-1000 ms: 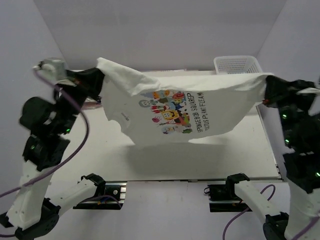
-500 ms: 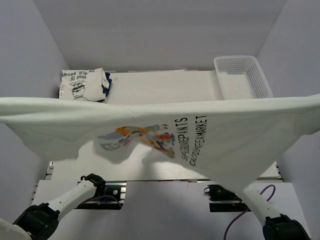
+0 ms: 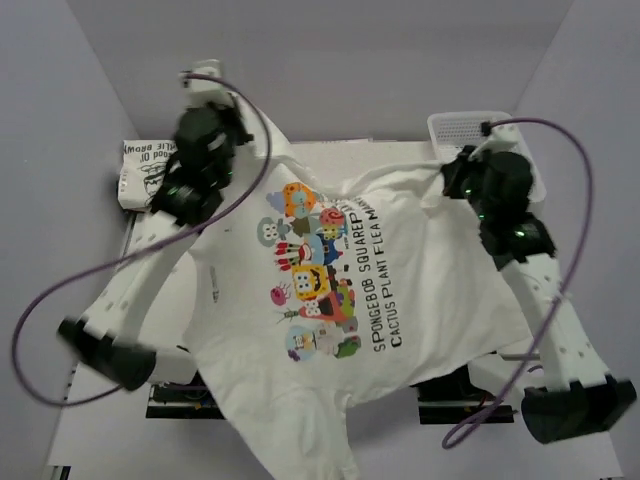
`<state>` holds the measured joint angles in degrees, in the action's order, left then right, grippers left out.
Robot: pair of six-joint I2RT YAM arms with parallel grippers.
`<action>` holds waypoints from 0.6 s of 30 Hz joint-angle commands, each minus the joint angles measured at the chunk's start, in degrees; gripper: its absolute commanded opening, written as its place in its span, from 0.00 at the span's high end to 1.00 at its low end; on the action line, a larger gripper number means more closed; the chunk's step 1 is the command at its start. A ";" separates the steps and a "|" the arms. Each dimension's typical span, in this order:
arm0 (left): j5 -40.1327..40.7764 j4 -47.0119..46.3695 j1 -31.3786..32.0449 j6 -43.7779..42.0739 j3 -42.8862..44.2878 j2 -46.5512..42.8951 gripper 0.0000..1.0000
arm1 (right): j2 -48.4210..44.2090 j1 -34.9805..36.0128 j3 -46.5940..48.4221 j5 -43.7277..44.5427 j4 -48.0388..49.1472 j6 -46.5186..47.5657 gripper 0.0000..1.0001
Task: Fold and stack the t-shirts
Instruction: Flatten out the tshirt
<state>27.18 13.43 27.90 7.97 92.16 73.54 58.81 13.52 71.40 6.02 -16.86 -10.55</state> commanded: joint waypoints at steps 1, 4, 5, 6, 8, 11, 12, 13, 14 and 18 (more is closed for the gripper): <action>7.19 -1.65 -4.68 2.82 -4.18 12.65 1.00 | 4.44 0.02 -10.70 -0.13 13.77 -3.25 1.00; 3.77 -2.27 -9.68 6.00 -2.26 24.24 1.00 | 13.68 -0.07 -12.51 -0.31 17.73 -4.57 0.99; 2.89 -0.88 -10.49 6.62 -0.59 32.29 0.95 | 22.40 -0.16 -10.25 -0.66 17.92 -5.01 0.89; 1.66 0.62 -11.02 7.14 4.38 36.29 0.59 | 25.45 -0.07 -8.66 -2.23 17.13 -5.01 0.62; -0.63 2.91 -11.73 7.15 10.38 43.15 0.12 | 36.47 -0.07 -5.15 -1.89 12.60 -4.75 0.41; -5.72 7.39 -12.26 7.67 21.20 51.17 0.00 | 43.66 0.02 6.19 -0.23 6.07 -3.61 0.10; -6.26 7.40 -12.26 6.98 22.26 51.18 0.00 | 44.11 0.28 7.26 -0.05 5.44 -3.34 0.10; -6.26 6.35 -12.26 6.97 22.27 51.18 0.00 | 44.11 0.02 7.27 -0.22 5.44 -3.60 0.10; -6.87 5.47 -11.73 6.97 20.10 50.13 0.00 | 43.77 0.02 6.92 -1.09 5.61 -3.60 0.10; -9.86 5.98 -10.59 7.92 12.80 44.25 0.00 | 41.48 0.37 2.80 -5.29 7.11 -2.46 0.10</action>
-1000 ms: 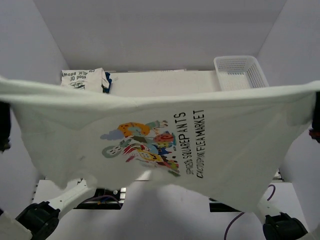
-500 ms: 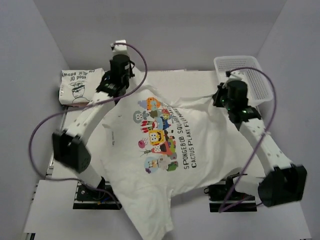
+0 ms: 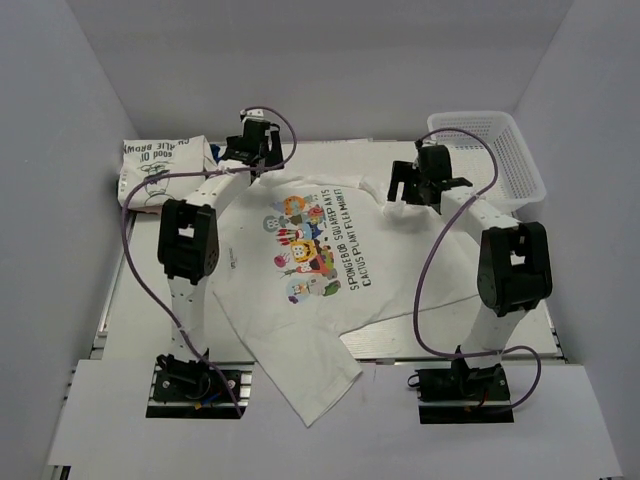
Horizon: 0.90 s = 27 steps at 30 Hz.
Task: Fold and stack the t-shirts
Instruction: Flatten out the tshirt
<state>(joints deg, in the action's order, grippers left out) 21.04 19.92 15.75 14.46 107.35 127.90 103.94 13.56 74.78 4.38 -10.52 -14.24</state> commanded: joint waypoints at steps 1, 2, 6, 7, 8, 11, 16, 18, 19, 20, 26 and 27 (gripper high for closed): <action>-4.68 0.28 1.57 2.49 -4.41 -11.51 0.00 | -3.66 0.32 -1.13 -3.68 0.77 1.67 0.10; -6.17 0.29 1.57 3.55 -9.39 -14.49 0.00 | -3.74 0.59 -1.31 -5.77 0.77 1.85 0.10; -7.93 0.29 1.57 8.20 -22.69 -22.48 0.00 | -2.08 1.82 -1.13 -5.09 -0.02 3.60 0.10; -8.64 0.29 1.57 9.44 -25.15 -24.17 0.00 | -1.03 2.08 -0.17 -4.65 -0.11 3.95 0.10; -10.21 0.29 1.57 10.49 -30.31 -25.84 0.00 | 0.55 2.34 1.92 -1.95 -1.76 3.61 0.10; -12.68 -2.24 1.57 13.75 -40.68 -31.90 0.00 | 5.65 3.31 8.17 2.46 -5.54 3.78 0.15; -12.43 -2.78 1.57 16.03 -51.17 -37.10 0.00 | 14.42 3.66 15.38 8.78 -8.81 2.55 0.23; -11.81 -2.26 1.57 16.74 -53.02 -37.71 0.00 | 16.54 3.58 18.19 10.12 -8.99 2.46 0.35; -11.81 -2.78 1.57 16.74 -54.86 -38.24 0.00 | 17.25 3.58 18.99 10.47 -9.07 2.46 0.44; -11.11 -2.78 1.57 16.74 -55.58 -38.25 0.00 | 18.91 3.40 20.39 10.56 -9.25 2.46 0.56; -8.82 -4.01 1.57 17.26 -59.27 -38.08 0.00 | 19.19 3.49 23.12 10.30 -5.39 1.15 1.00; -7.78 -3.41 1.57 17.27 -59.27 -37.55 0.00 | 19.28 3.05 25.13 10.47 -4.78 0.36 1.00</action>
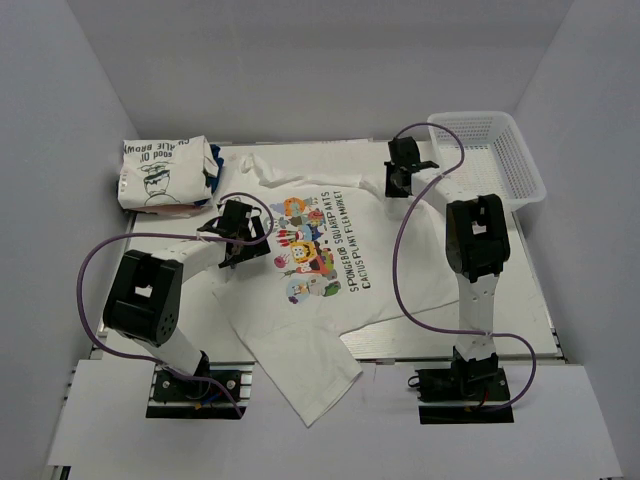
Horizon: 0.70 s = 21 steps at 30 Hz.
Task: Fold and stack the t-shirts
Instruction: Flatten out the tshirt
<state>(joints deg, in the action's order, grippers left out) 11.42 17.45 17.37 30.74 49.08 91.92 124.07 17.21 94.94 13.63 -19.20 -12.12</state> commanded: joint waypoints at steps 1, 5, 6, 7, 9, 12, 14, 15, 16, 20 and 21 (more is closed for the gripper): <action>3.68 0.55 -0.05 1.60 -0.48 -0.52 0.00 | -0.07 -0.86 7.78 4.45 4.17 -5.68 1.00; 5.02 1.36 -0.05 1.60 -0.48 0.72 0.00 | 2.92 -3.14 13.42 7.46 4.00 -14.66 1.00; 5.54 1.36 -0.05 1.60 -0.48 0.72 0.00 | 5.72 -3.41 16.65 7.73 3.82 -16.25 1.00; 5.54 1.36 -0.05 1.60 -1.17 0.72 0.00 | 6.96 -3.67 20.25 7.82 4.34 -18.36 1.00; 5.54 1.36 -0.05 1.60 -1.70 0.72 0.00 | 12.64 -4.73 24.40 6.33 4.96 -18.56 0.67; 5.54 2.41 -0.05 1.60 -1.71 1.24 0.00 | 17.41 -5.08 36.61 4.48 4.53 -15.04 0.20; 5.54 3.11 -0.05 1.60 -1.09 1.24 0.00 | 15.43 -5.00 36.21 3.86 5.91 -11.80 0.10; 5.54 3.11 -0.05 1.60 -1.09 1.24 0.00 | 14.19 -4.82 32.63 3.51 6.45 -11.44 0.10; 5.54 3.11 -0.05 0.99 -0.48 0.72 0.00 | 9.13 -4.65 27.98 0.99 7.24 -9.52 0.10; 5.54 2.59 -0.05 0.99 0.05 0.10 0.00 | 2.06 -2.98 15.55 -4.74 11.22 -4.59 0.10; 5.54 2.59 -0.05 0.99 0.05 -0.51 0.00 | 1.79 -2.63 15.28 -5.27 9.90 -2.23 0.10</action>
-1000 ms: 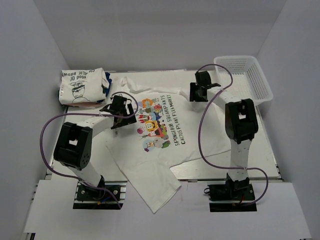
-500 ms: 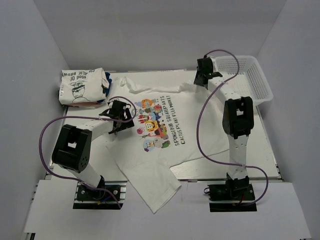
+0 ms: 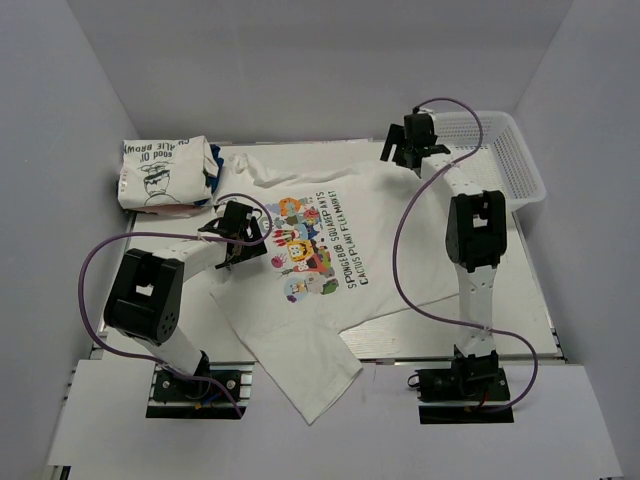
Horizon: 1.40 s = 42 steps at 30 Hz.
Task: Fold and stack the t-shirts
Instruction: Flatten out the tshirt
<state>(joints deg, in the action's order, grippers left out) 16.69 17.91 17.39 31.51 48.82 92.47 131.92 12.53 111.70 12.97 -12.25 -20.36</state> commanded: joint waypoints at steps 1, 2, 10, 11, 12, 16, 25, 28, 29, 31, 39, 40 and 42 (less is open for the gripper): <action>-0.42 1.52 -0.07 0.22 0.31 -1.06 0.00 | -6.06 2.75 -1.49 -4.71 0.24 6.90 0.10; -0.43 1.51 -0.07 0.22 0.92 -1.58 0.00 | -5.28 3.19 -1.14 -4.88 -1.01 7.43 0.10; 1.15 3.18 -1.22 3.39 10.21 2.01 0.00 | -7.37 3.20 -12.37 -6.03 -5.24 4.10 0.10; 1.15 3.18 -1.22 3.39 11.72 2.71 0.00 | -8.42 3.20 -14.65 -5.94 -5.07 3.84 0.10; 0.54 2.49 -1.22 3.39 12.96 3.33 0.00 | -8.61 3.20 -15.36 -5.51 -5.32 3.84 0.10; -3.94 -3.50 -1.22 1.10 17.69 9.37 0.00 | -10.36 2.84 -20.37 -3.66 -5.15 1.65 0.10; 0.72 8.89 -1.74 -0.74 45.82 33.29 0.00 | -13.26 0.65 -27.94 -3.39 -6.12 -1.61 0.10; 0.10 10.29 -2.35 -2.32 54.26 38.65 0.00 | -15.02 0.39 -29.87 -2.52 -6.21 -2.31 0.10; -1.12 11.00 -2.36 -3.28 58.98 44.06 0.00 | -15.98 0.21 -31.35 -2.08 -6.64 -2.93 0.10; -3.67 9.96 -2.97 -5.47 63.31 45.86 0.00 | -17.21 0.30 -32.67 -1.99 -5.95 -3.81 0.10; -14.22 5.83 -3.50 -10.24 90.65 64.93 0.00 | -16.43 0.30 -32.43 -2.25 -4.01 -2.76 0.10; -14.23 5.21 -3.50 -9.19 91.19 65.56 0.00 | -16.17 0.21 -31.47 -2.08 -3.31 -2.23 0.10; -14.75 1.88 -4.03 -8.57 88.48 64.08 0.00 | -15.03 0.21 -27.52 -1.20 -4.96 -1.01 0.10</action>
<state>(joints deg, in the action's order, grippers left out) 6.98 19.55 14.20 22.26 138.87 155.39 115.35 13.15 79.22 10.15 -15.90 -22.90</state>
